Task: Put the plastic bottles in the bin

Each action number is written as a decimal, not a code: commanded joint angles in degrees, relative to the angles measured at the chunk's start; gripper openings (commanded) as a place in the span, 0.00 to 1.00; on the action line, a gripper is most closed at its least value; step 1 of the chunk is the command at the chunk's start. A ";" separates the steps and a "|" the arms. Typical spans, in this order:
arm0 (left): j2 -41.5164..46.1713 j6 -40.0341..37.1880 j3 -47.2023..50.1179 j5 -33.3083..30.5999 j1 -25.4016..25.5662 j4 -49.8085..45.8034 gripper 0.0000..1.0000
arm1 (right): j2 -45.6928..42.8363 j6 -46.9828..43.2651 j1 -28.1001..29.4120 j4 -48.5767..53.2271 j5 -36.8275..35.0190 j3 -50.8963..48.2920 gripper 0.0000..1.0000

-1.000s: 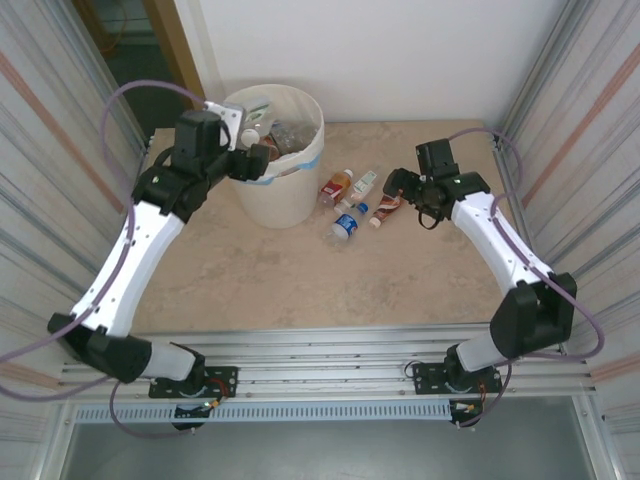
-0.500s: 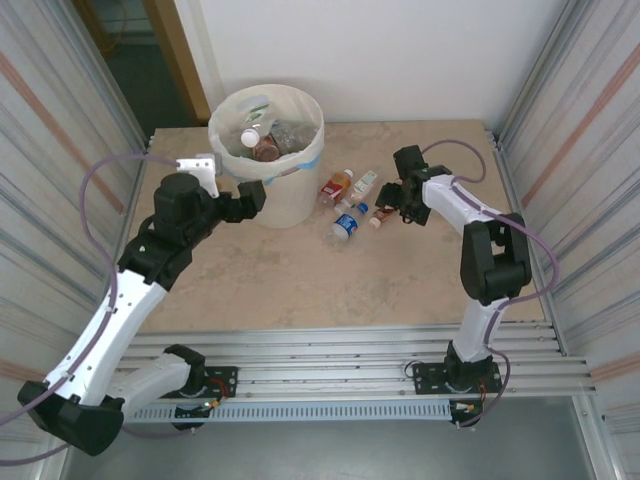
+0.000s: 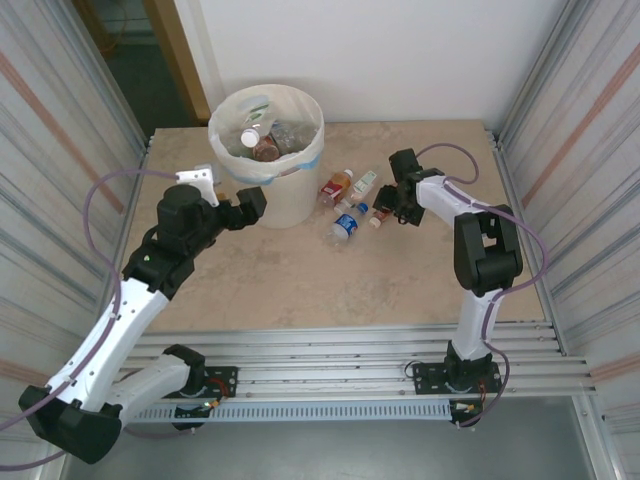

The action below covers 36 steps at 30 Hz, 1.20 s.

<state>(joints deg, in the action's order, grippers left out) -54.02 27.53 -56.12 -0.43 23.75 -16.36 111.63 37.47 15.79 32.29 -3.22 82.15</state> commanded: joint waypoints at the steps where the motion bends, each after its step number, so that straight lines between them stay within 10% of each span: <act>1: 1.61 1.34 0.73 0.33 0.51 1.65 0.99 | 2.93 1.11 0.86 -0.27 -0.75 2.91 0.80; 36: 2.78 2.53 3.21 -1.79 0.51 2.38 0.99 | 7.16 1.21 1.34 -0.58 0.55 -1.86 0.38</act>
<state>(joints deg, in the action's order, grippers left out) -52.12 29.02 -53.45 -1.30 23.75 -15.94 117.99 38.28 17.06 30.89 -4.38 82.56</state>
